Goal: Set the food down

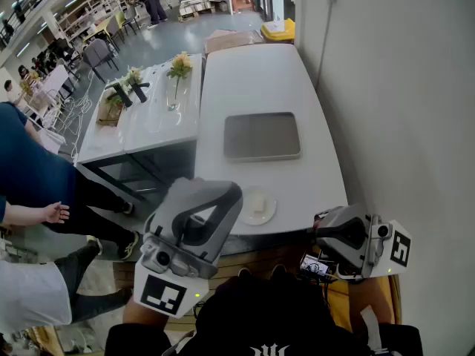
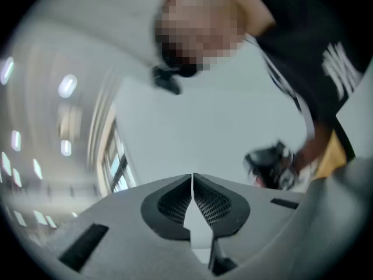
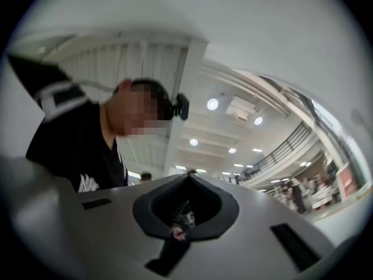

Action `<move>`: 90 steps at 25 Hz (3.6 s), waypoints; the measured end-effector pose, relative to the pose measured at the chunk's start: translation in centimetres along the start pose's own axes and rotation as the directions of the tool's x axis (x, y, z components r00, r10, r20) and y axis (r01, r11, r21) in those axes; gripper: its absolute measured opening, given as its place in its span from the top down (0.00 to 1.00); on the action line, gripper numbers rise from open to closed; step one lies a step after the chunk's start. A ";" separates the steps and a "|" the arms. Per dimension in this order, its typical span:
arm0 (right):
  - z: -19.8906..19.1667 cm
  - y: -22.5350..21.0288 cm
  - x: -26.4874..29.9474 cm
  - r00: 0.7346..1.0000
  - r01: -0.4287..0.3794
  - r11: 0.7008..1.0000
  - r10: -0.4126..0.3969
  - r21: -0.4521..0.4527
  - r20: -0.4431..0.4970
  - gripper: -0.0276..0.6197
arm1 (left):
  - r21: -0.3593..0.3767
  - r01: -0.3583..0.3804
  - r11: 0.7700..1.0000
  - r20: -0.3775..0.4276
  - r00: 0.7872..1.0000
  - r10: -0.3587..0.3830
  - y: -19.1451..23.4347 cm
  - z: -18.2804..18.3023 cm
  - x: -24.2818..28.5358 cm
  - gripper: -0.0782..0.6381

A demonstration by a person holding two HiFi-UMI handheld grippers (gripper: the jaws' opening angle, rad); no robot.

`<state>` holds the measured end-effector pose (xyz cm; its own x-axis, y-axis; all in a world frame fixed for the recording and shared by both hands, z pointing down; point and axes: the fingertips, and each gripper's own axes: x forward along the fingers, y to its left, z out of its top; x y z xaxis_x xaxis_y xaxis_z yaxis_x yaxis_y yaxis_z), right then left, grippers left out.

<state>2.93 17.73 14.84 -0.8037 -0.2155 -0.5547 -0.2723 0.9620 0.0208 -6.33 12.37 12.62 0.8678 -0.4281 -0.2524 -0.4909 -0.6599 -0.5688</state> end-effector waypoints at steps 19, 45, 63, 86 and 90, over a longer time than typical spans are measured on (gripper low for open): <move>-24.3 0.7 -3.8 0.828 0.386 0.880 -0.198 0.276 -0.525 0.95 | -0.674 -0.060 0.736 -0.339 0.911 -0.237 -13.0 -20.8 -13.6 0.88; -35.6 -13.6 -13.3 0.624 0.731 0.511 -0.231 0.453 -0.747 0.65 | -0.778 -0.442 0.446 -0.605 0.718 -0.344 -11.0 -39.5 -15.5 0.62; -44.4 -17.6 -17.9 0.407 0.768 0.496 0.112 0.406 -0.907 0.64 | -0.662 -0.672 0.333 -0.746 0.545 -0.384 -14.5 -46.1 -14.4 0.62; -46.8 -17.7 -18.0 0.332 0.861 0.360 0.138 0.359 -0.933 0.87 | -0.652 -0.681 0.332 -0.728 0.443 -0.523 -15.1 -48.3 -14.9 0.78; -46.6 -17.7 -18.0 0.370 0.883 0.255 0.140 0.395 -0.918 0.92 | -0.655 -0.674 0.342 -0.724 0.432 -0.537 -15.2 -48.1 -14.8 0.78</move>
<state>-2.41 -3.24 63.22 -0.8217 -0.0987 0.5613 -0.5698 0.1217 -0.8127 -15.47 -1.00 62.67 0.5828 -0.2777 0.7637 -0.8029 -0.3414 0.4886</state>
